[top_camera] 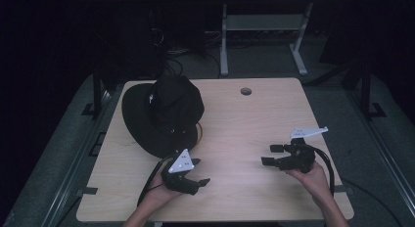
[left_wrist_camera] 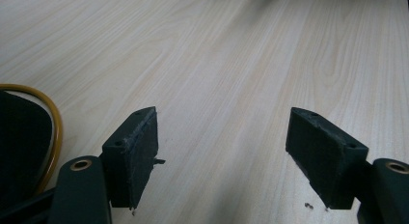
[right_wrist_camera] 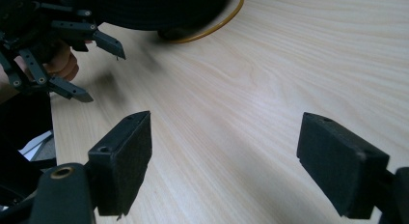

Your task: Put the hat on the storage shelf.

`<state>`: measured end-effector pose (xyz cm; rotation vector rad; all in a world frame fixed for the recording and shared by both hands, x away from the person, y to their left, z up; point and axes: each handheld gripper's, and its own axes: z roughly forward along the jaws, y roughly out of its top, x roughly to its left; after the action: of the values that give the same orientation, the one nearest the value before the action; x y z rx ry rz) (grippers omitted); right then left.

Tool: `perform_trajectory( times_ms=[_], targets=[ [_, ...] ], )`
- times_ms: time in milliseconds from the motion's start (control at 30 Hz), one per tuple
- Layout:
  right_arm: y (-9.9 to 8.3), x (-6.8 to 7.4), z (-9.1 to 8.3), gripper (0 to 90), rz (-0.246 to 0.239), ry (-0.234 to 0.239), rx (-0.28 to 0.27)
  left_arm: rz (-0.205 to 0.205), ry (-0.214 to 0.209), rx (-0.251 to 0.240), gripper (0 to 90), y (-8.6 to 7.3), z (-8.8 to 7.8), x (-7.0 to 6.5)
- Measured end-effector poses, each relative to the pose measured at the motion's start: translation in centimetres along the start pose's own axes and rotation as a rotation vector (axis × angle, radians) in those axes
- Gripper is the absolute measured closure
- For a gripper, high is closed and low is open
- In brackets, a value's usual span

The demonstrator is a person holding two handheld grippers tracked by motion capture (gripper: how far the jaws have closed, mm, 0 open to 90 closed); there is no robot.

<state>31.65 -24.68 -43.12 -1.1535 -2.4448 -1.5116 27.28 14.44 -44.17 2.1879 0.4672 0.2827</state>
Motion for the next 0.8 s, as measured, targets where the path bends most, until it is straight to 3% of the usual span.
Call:
perform_trajectory(
  times_ms=[800],
  targets=[
    [-4.8, 0.0, -2.1, 18.8, 0.045, -0.022, -0.032, -0.012, 0.002, -0.006, 26.4, -0.1, 0.1, 0.0]
  ],
)
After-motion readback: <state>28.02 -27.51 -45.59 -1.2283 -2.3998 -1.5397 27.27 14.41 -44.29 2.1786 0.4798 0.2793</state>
